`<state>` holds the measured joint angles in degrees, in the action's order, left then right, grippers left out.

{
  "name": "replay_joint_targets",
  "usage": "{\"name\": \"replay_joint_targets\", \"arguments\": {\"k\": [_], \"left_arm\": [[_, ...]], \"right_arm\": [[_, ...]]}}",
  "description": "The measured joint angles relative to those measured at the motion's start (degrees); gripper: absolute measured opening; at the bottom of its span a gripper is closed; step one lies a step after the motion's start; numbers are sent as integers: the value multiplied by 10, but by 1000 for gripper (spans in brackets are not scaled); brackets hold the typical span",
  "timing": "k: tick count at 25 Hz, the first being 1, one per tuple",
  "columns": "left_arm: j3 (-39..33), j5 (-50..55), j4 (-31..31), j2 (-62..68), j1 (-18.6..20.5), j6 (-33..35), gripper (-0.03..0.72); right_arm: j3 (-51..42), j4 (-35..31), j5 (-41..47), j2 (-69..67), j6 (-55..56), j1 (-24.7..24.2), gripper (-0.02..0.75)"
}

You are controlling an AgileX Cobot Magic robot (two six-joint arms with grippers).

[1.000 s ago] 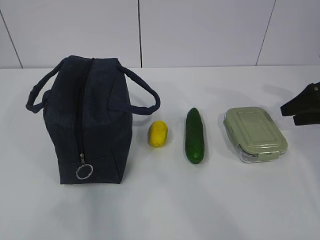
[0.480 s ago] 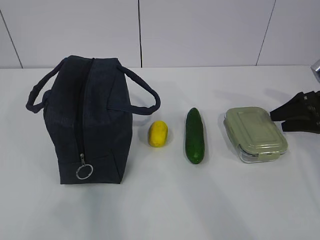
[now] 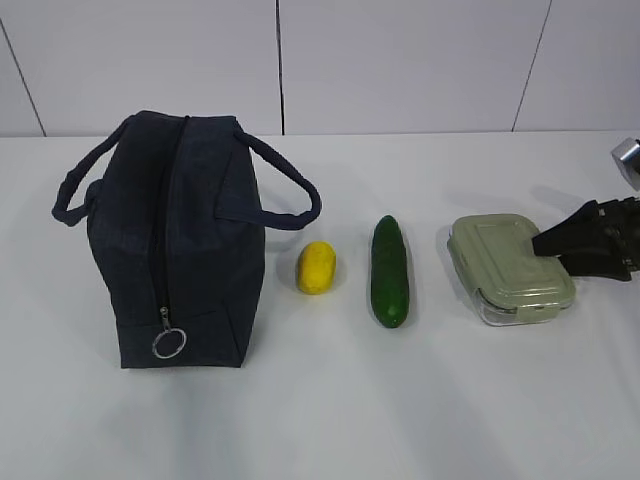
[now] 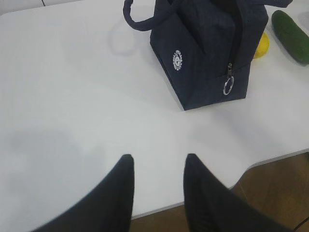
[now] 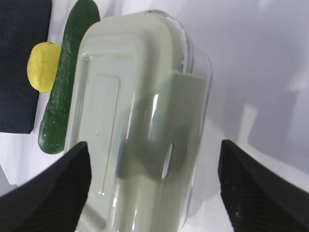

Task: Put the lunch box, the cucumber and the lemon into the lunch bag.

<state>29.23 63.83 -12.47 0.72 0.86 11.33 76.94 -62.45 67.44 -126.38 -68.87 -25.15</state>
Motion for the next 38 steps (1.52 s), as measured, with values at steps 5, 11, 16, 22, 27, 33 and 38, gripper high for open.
{"name": "replay_joint_targets", "arguments": {"k": [5,11,16,22,27,33,38], "left_arm": [[0,0,0,0,0,0,238],[0,0,0,0,0,0,238],[0,0,0,0,0,0,238],[0,0,0,0,0,0,238],[0,-1,0,0,0,0,238],[0,-1,0,0,0,0,238],[0,-1,0,0,0,0,238]], "right_arm": [[1,-4,0,-14,-6,17,615],[13,-16,8,-37,-9,24,615],[14,-21,11,-42,-9,24,615],[15,-29,23,-55,-7,27,614],[15,-27,26,-55,1,27,581],[16,-26,36,-55,6,27,489],[16,-24,45,-55,11,28,420]]}}
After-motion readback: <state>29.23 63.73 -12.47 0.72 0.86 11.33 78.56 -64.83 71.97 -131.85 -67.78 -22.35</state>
